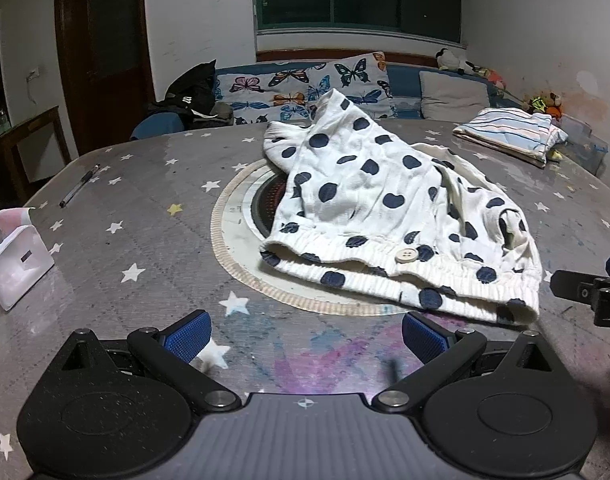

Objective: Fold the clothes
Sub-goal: 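Move both grippers toward the waistband of the white polka-dot pants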

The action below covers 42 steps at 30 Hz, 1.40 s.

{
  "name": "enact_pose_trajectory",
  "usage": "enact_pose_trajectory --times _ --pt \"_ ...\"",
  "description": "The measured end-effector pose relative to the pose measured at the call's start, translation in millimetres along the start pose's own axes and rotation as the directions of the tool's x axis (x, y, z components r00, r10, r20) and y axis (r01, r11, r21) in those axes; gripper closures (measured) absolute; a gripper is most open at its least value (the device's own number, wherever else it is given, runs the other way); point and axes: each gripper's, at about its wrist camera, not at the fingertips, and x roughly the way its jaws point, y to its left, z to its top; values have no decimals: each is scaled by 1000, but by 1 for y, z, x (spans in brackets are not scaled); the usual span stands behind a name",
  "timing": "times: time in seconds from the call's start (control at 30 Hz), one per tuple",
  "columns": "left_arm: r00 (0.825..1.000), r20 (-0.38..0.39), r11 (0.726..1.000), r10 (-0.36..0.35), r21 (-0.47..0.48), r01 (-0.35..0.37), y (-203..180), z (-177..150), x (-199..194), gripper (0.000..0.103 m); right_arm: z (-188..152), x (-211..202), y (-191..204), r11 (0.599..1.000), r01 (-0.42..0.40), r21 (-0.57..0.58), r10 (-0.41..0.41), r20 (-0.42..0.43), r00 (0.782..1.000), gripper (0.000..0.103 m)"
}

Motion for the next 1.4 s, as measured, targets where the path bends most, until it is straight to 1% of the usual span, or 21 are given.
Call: enact_pose_trajectory --times 0.33,0.9,1.4 --pt "1000 6 1000 -9 10 9 -7 2 -4 0 -1 -5 4 1000 -10 -6 10 8 1000 0" --pt "1000 7 1000 -22 19 22 -11 10 -1 0 3 1 7 1000 -13 -8 13 3 1000 0" --pt "1000 21 1000 -20 24 20 -8 31 12 0 11 14 13 999 -34 -16 33 -15 999 0"
